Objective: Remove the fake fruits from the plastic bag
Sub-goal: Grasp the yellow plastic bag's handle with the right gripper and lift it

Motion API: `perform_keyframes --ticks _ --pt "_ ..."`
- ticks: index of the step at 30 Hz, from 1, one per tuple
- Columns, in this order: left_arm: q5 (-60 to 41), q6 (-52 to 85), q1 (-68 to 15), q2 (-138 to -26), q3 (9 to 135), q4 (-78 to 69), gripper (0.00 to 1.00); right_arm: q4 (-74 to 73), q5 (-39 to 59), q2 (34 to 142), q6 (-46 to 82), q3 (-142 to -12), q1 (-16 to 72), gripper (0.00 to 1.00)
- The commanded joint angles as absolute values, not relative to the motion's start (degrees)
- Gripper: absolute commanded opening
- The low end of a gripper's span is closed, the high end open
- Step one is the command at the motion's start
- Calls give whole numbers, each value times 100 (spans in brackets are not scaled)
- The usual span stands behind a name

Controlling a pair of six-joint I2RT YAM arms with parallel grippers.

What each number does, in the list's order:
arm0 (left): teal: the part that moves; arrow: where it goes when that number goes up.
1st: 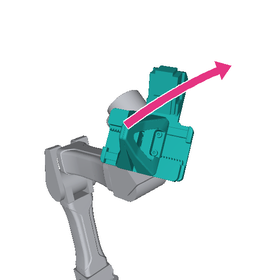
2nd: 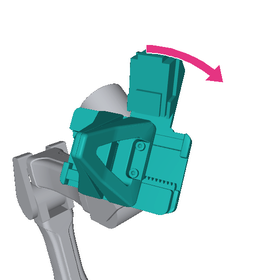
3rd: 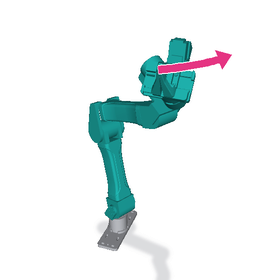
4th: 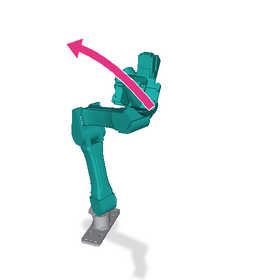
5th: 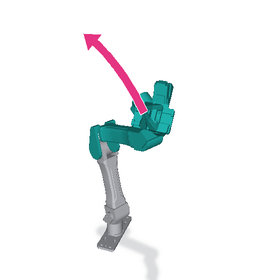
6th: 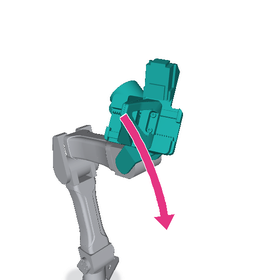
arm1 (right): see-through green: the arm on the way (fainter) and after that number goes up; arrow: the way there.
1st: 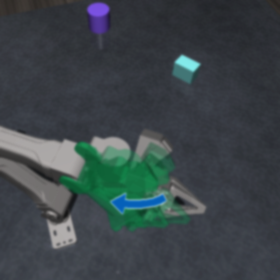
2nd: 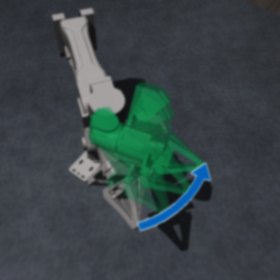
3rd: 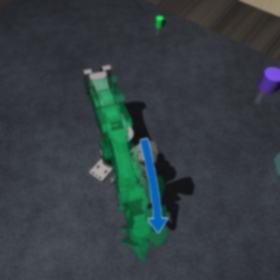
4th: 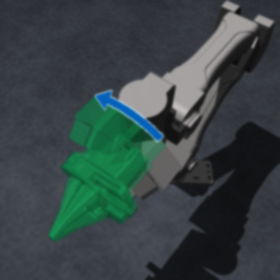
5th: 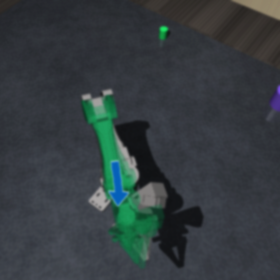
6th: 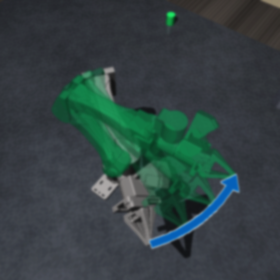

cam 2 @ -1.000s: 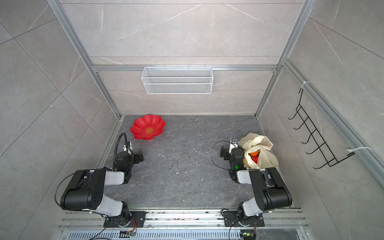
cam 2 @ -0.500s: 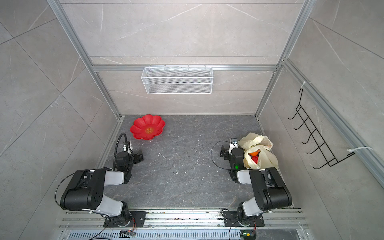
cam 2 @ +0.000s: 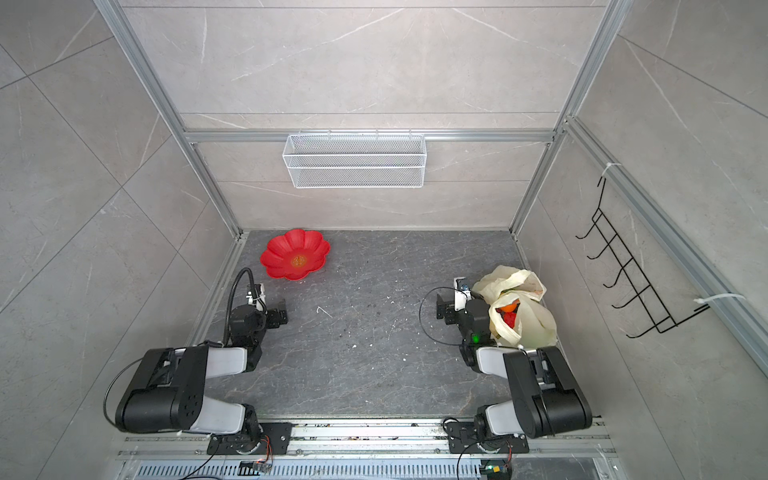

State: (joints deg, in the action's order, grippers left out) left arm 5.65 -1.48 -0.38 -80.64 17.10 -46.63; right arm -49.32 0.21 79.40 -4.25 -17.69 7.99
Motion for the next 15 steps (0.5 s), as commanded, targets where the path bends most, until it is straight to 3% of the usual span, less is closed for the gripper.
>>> perform_keyframes --ticks 1,6,12,15 --pt "700 -614 -413 -7365 1843 -4250 100 -4706 227 7339 -871 -1617 1098 99" --pt "1267 -498 -1285 -6320 2105 -3258 100 -3435 455 5776 -831 -1845 1598 99" --pt "1434 2207 -1511 -5165 2487 -1741 100 -1061 488 4386 722 -3171 1671 99" --pt "1377 2883 -1503 -4919 2790 -776 100 187 466 4151 1478 -4017 1665 99"
